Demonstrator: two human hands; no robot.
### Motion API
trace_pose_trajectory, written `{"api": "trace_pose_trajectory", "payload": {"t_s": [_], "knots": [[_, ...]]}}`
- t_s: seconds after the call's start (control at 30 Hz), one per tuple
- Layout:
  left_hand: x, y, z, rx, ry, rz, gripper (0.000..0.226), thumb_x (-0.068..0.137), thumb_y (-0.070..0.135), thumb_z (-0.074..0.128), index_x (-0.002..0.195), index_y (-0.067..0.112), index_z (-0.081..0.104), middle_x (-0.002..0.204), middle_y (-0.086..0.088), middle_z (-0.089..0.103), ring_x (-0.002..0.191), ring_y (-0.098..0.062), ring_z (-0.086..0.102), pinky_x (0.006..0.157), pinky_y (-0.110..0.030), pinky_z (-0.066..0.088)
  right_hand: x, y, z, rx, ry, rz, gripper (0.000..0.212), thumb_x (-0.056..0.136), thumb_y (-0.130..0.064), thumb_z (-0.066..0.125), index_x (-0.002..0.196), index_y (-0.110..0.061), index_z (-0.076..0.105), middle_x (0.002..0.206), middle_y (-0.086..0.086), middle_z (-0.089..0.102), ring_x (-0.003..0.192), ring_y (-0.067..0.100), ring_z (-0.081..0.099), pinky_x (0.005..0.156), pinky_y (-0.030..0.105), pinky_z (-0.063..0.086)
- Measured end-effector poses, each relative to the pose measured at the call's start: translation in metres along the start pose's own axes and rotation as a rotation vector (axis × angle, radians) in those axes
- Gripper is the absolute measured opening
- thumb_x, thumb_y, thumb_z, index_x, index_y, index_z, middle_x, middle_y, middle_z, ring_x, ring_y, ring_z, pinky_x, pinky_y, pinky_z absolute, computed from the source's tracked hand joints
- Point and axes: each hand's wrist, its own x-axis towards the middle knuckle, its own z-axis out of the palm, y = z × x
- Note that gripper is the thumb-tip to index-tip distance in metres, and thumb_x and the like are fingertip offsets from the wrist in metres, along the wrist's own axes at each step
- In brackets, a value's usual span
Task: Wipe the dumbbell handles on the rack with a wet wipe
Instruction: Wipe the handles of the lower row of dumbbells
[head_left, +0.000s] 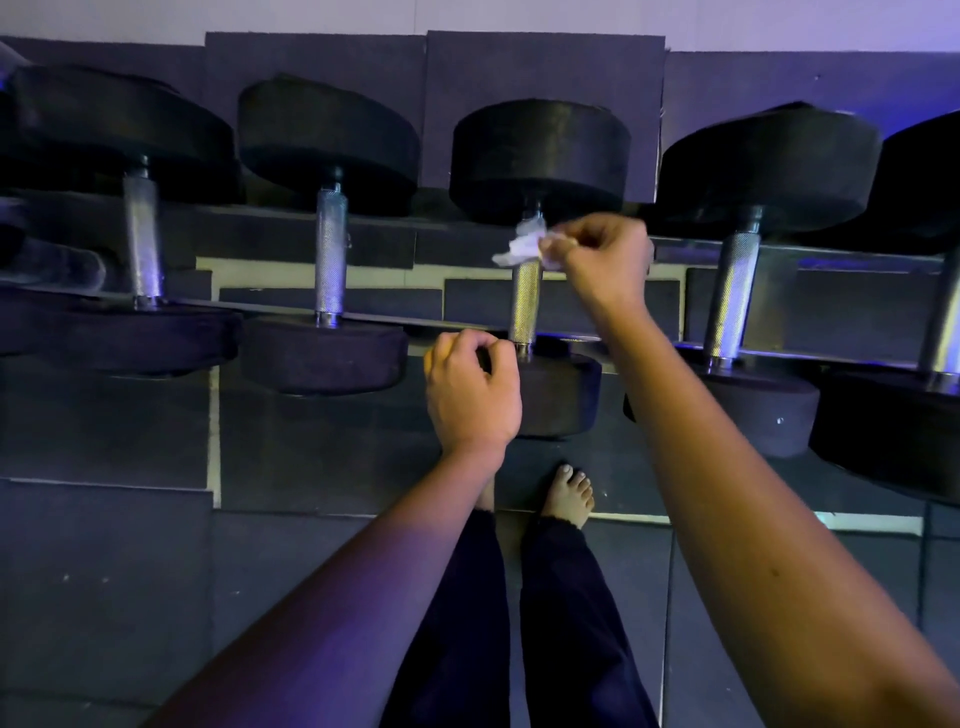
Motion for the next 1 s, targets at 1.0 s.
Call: {"api": "trace_pose_trajectory", "payload": {"t_s": [1.0], "knots": [[-0.001, 0.001, -0.001, -0.013, 0.023, 0.001, 0.032, 0.082, 0.035, 0.043, 0.089, 0.018, 0.069, 0.097, 0.003, 0.059, 0.100, -0.018, 0.052, 0.074, -0.025, 0.033, -0.062, 0.014, 0.004, -0.321, -0.118, 0.108, 0.008, 0.069, -0.015, 0.079, 0.066, -0.012, 0.073, 0.072, 0.008, 0.070, 0.072, 0.018, 0.066, 0.067, 0.030, 0.055]]}}
